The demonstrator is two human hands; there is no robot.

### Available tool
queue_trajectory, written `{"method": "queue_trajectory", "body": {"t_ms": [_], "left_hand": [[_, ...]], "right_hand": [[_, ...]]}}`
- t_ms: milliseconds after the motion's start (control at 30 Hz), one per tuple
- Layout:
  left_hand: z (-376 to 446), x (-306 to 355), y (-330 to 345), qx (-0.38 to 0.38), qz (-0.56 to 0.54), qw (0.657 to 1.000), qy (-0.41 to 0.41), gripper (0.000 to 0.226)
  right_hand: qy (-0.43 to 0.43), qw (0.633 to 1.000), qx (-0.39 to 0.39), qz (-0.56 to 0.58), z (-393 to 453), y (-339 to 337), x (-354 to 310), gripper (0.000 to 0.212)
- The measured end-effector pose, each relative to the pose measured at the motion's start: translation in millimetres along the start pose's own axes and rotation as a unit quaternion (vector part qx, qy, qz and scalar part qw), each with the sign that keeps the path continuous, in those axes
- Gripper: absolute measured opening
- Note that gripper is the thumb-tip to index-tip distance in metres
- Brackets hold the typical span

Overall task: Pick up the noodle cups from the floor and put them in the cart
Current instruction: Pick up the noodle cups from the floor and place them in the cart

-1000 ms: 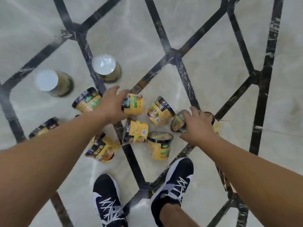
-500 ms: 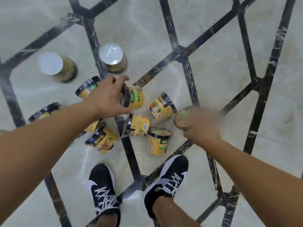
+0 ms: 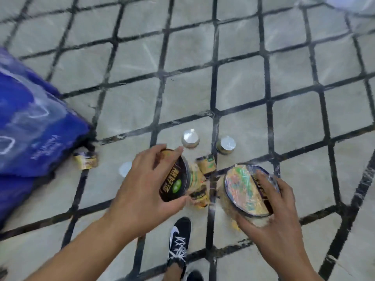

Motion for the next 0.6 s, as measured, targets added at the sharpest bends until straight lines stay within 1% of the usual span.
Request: {"method": "queue_trajectory", "body": {"t_ms": [67,133,233,300,400,533,600], "left_hand": [[-54.3,-8.2,-57.1,0.05,0.016,0.998,-0.027,0.1],[-120.0,-17.6,-113.9,0.108,0.034,0.991,-0.069,0.097],[-236.8,-19.4,-185.5,0.185,0.057,0.973,-0.126,0.091],[-313.4,-21.5,-228.8,0.237,0.068,0.955,-0.164,0.087],[-428.4,-33.4,-278.9,0.29,0.09,0.924,-0.233,0.086],[-574.6,-51.2,-333.8,0.347,0.121,0.877,-0.309,0.087],[-640.2,-61.0,-354.5,0.364,0.129,0.857,-0.34,0.087]], "right_hand": [[-0.069,0.997,-0.02,0.027,-26.4,8.1,-73.0,0.098],[-0.153,0.987,-0.033,0.028,-56.3,22.3,-146.4,0.101],[-0.238,0.967,-0.088,0.025,-119.9,55.1,-237.6,0.095],[-0.288,0.949,-0.127,0.037,-166.7,81.8,-292.2,0.097],[-0.367,0.915,-0.168,0.003,-242.4,131.7,-362.1,0.099],[-0.453,0.866,-0.212,0.003,-357.3,204.7,-446.7,0.093],[-0.493,0.832,-0.256,0.013,-409.6,243.3,-478.6,0.095]]}}
Point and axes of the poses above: each hand's wrist, its own z-axis towards the middle knuckle, its own y-axis out of the palm, x = y × z, the point moved 8 cm from there along z, towards the middle knuckle, and after that the axes turned 12 degrees about y, right-handed, at the moved point
